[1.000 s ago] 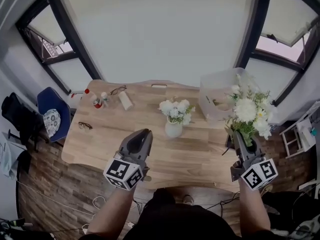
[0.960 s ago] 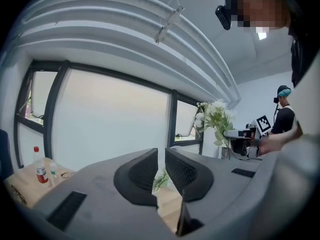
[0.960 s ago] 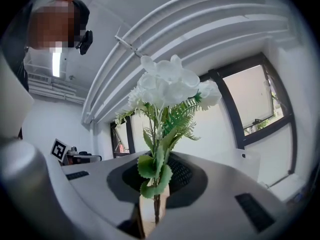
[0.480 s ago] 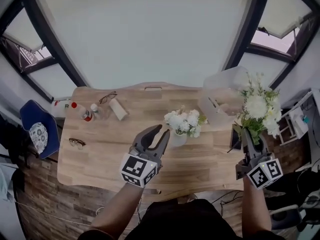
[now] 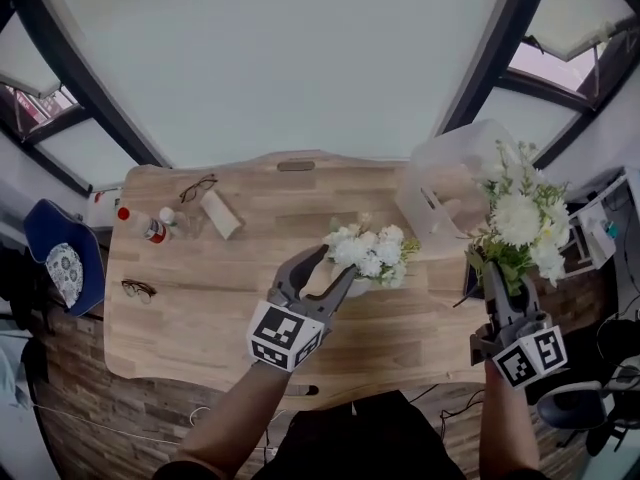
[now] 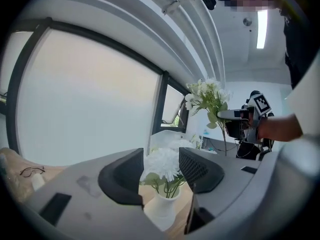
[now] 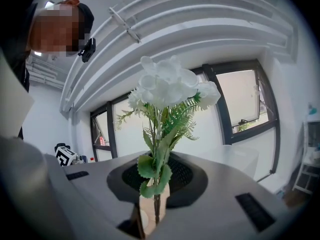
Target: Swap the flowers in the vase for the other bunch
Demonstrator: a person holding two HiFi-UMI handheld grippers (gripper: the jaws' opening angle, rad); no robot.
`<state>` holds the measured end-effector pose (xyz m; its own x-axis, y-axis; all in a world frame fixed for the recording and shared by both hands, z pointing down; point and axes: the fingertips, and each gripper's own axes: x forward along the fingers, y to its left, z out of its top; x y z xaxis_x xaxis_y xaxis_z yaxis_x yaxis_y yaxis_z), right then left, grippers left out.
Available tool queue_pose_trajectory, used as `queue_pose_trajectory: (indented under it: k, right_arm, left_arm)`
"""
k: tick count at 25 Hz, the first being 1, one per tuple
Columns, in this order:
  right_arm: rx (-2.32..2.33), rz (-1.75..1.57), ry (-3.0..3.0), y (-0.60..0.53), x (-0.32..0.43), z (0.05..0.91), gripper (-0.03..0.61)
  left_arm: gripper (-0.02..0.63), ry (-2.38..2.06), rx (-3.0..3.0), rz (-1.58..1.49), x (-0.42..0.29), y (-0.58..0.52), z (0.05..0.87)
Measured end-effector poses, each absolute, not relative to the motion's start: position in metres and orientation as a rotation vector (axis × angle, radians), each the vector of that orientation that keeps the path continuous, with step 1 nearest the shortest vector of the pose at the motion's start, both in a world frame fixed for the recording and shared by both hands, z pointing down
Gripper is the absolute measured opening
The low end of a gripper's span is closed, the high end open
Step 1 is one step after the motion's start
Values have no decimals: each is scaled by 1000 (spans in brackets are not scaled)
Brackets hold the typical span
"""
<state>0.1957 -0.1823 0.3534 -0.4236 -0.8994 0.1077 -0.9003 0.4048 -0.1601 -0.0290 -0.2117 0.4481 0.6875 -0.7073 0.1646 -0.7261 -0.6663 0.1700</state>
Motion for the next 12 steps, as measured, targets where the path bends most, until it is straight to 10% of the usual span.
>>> queue_pose_trajectory:
  k: [9, 12]
  right_arm:
    - [1528, 390, -2758, -212, 206, 381, 72]
    - [1459, 432, -2801, -221, 199, 395, 72]
  left_arm:
    - [204, -1209, 2637, 180, -8, -223, 472]
    - [105, -1227, 2625, 223, -11, -222, 482]
